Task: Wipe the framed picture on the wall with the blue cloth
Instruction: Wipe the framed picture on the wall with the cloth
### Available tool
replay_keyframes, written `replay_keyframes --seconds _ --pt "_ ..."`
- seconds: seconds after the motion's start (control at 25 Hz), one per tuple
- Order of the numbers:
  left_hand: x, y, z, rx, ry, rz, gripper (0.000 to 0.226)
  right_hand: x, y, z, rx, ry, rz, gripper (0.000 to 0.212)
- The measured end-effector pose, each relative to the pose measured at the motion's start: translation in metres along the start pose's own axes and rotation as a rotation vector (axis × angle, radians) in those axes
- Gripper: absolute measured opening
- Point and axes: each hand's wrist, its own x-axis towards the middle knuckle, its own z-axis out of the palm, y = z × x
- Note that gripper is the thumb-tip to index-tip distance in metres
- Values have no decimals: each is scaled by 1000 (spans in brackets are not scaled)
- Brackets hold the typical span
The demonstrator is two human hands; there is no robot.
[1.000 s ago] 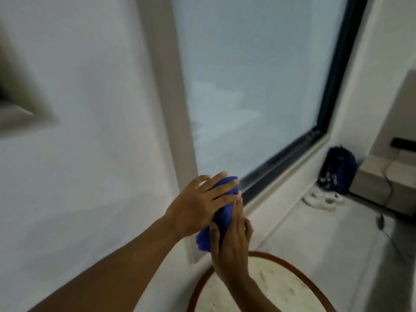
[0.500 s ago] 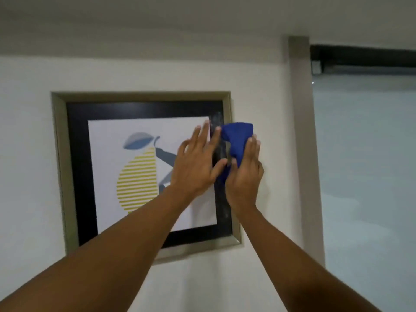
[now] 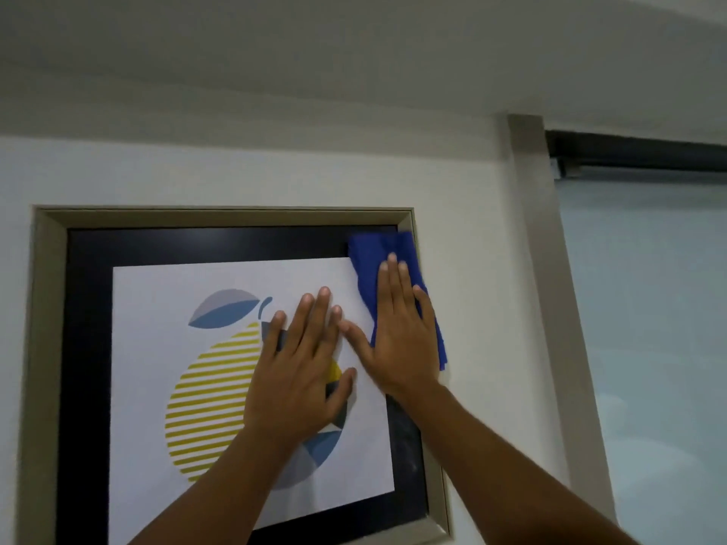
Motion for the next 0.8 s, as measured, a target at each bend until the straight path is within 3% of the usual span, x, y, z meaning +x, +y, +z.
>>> replay_keyframes --seconds 0.24,0.32,0.52,0.64,0.8 --pt "-16 2 0 0 -5 -47 78 -184 0 5 -34 -253 76 95" --pt "-28 5 2 -3 -3 -58 79 -201 2 -2 -6 -339 105 95" --pt "-50 7 8 8 -23 -55 81 -76 3 -20 171 -182 40 71" --pt "-50 8 6 17 -43 -63 79 31 -5 -27 163 -126 60 72" --pt "-49 8 6 38 -25 -52 78 17 -5 -16 135 -50 35 70"
